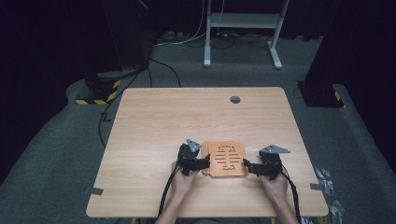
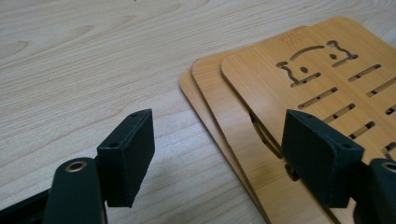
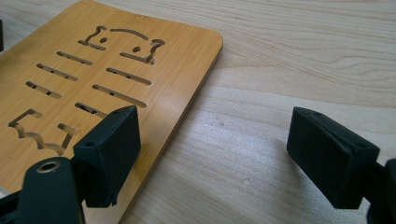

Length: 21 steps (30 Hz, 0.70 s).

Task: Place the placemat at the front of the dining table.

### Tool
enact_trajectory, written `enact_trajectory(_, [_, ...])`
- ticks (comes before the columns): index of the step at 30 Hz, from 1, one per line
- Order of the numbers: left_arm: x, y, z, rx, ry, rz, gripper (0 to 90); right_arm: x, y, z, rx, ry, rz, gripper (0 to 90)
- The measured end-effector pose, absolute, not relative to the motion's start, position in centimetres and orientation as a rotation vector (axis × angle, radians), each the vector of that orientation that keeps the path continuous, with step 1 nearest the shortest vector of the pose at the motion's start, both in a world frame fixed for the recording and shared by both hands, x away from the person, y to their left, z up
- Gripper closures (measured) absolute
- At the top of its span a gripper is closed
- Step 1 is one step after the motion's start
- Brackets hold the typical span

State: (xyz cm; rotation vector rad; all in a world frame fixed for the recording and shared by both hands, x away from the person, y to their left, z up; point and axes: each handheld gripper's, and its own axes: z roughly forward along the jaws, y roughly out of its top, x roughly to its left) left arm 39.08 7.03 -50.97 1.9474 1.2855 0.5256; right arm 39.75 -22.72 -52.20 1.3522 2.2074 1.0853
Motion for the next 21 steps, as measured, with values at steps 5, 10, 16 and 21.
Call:
enact_trajectory(5, [38.8, 6.6, -50.9, 1.942, 1.270, 0.547, 30.4, 40.0, -22.8, -52.3, 1.371, 2.216, 1.081, 17.3])
enact_trajectory(10, [38.8, 7.3, -50.3, 1.881, 1.250, 0.483, 33.2, 39.9, -22.5, -52.3, 1.370, 2.215, 1.030, 18.5])
enact_trajectory(16, [38.8, 7.4, -50.0, 1.839, 1.224, 0.421, 34.4, 39.9, -22.5, -52.3, 1.378, 2.201, 1.029, 19.0])
enact_trajectory(21, [39.2, 7.1, -49.8, 1.863, 1.209, 0.409, 37.0, 39.9, -22.5, -52.3, 1.378, 2.200, 1.028, 19.0])
